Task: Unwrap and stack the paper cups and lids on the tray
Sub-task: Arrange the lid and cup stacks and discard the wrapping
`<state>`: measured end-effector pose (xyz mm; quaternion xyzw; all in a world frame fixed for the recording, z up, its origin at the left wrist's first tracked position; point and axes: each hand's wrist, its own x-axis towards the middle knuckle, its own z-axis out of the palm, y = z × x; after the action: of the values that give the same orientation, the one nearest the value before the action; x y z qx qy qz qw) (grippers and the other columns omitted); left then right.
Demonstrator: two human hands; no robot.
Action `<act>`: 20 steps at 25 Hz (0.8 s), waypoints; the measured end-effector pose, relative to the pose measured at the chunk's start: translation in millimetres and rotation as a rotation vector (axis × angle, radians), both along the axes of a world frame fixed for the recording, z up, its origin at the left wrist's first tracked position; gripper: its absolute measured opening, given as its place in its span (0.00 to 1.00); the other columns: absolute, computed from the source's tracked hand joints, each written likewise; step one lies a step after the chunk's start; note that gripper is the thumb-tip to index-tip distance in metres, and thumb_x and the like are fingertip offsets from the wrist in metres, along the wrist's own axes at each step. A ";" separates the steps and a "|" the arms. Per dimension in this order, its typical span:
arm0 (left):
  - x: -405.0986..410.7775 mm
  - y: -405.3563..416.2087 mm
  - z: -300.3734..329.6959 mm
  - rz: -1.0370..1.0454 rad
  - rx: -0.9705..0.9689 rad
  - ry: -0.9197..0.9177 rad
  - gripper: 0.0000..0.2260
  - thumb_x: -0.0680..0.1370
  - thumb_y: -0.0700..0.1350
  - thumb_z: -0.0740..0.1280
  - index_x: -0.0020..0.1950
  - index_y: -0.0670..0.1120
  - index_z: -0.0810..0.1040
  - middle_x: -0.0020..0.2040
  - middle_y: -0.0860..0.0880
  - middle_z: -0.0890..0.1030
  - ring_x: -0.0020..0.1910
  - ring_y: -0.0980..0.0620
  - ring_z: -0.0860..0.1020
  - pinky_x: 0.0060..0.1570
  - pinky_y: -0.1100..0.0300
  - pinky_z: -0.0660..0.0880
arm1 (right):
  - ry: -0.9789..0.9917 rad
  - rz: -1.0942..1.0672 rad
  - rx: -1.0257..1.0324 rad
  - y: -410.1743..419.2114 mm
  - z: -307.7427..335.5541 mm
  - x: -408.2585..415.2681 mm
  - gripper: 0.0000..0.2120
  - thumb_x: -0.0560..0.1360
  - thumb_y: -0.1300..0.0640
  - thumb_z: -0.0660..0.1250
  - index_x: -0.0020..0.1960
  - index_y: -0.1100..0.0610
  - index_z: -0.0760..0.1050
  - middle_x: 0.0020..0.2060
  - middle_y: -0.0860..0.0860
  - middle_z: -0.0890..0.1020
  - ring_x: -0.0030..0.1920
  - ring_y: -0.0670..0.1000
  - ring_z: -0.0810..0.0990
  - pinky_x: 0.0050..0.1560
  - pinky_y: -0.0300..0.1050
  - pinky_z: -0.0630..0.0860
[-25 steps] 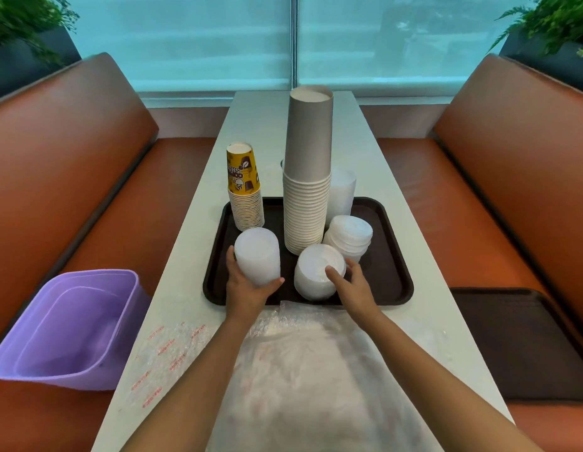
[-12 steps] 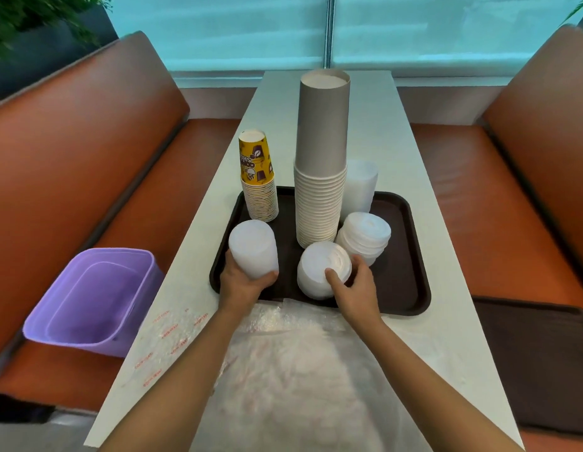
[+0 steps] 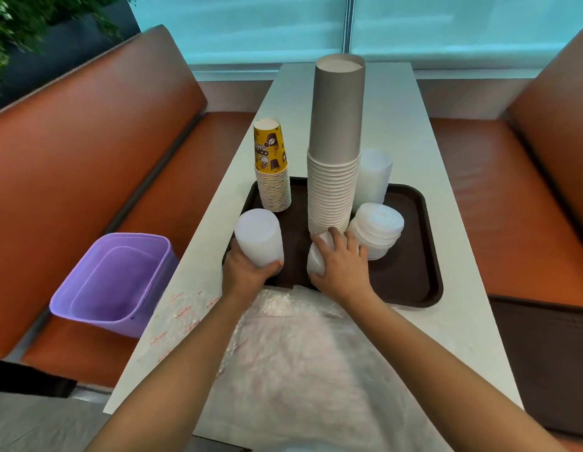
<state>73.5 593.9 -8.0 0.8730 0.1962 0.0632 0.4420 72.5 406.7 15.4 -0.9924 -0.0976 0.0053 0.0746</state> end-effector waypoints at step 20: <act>0.8 36.7 -8.3 -0.094 0.012 -0.063 0.51 0.60 0.57 0.80 0.75 0.51 0.53 0.69 0.47 0.68 0.65 0.44 0.70 0.61 0.46 0.73 | -0.053 -0.037 -0.051 -0.3 -2.8 -1.6 0.38 0.70 0.44 0.68 0.74 0.56 0.58 0.73 0.53 0.62 0.72 0.58 0.59 0.69 0.56 0.57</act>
<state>74.2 630.6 -16.3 0.8815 0.1407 0.0710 0.4451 70.9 406.5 12.6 -0.9954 -0.0809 -0.0200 0.0467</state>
